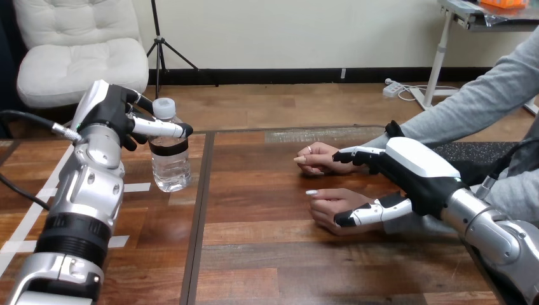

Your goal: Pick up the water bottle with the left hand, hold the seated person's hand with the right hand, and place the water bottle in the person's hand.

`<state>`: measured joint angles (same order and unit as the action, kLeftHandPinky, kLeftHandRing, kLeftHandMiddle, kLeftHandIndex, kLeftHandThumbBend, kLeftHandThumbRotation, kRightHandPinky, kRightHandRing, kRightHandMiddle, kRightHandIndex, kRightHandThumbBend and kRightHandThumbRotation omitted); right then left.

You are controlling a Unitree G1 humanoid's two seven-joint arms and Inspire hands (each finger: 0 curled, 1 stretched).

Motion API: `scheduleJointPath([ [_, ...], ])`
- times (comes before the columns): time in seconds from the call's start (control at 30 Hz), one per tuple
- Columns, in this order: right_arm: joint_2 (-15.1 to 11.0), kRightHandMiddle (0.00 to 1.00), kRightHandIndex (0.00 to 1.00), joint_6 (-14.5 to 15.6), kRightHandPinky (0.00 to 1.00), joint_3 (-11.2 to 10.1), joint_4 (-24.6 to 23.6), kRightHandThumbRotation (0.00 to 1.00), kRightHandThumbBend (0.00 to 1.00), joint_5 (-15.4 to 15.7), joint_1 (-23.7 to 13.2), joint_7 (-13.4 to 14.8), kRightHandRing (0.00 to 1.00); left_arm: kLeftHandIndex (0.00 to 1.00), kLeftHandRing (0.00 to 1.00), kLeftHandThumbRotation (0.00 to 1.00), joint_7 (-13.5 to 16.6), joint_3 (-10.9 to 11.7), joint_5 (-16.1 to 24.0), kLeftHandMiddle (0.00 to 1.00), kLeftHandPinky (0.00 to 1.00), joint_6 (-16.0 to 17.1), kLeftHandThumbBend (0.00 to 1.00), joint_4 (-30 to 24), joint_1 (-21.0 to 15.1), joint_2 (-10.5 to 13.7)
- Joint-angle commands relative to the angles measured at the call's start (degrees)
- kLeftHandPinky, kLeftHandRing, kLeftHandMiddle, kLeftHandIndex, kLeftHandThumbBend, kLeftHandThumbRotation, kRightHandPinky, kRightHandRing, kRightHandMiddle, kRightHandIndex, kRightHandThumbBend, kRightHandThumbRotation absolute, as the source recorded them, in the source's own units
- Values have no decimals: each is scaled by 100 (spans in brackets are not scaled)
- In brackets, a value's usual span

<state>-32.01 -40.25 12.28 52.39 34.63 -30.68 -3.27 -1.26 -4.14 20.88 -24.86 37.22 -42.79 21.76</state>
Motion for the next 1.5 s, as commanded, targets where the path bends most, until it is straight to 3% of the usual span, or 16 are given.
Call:
scheduleJointPath([
  [0.0, -213, 85, 84, 34, 75, 71, 105, 62, 100, 56, -669, 164, 84, 42, 32, 0, -14, -107, 130, 38, 26, 30, 69, -253, -684, 163],
  [0.7, -338, 85, 84, 170, 76, 432, 389, 56, 100, 290, -947, 55, 84, 42, 30, 0, -124, -172, 122, 37, 25, -69, 68, -325, -676, 212],
  [0.83, -468, 85, 84, 225, 76, 696, 566, 52, 100, 555, -1126, 19, 84, 42, 31, 0, -140, -249, 202, 37, 25, -78, 68, -385, -627, 240],
  [1.1, -528, 84, 84, 246, 76, 827, 647, 47, 100, 663, -1229, 49, 83, 42, 32, 0, -128, -240, 191, 38, 26, -12, 67, -387, -603, 242],
  [1.47, -561, 84, 83, 223, 75, 973, 890, 48, 100, 746, -1375, 119, 83, 42, 32, 0, -122, -203, 155, 38, 26, -75, 67, -359, -631, 218],
])
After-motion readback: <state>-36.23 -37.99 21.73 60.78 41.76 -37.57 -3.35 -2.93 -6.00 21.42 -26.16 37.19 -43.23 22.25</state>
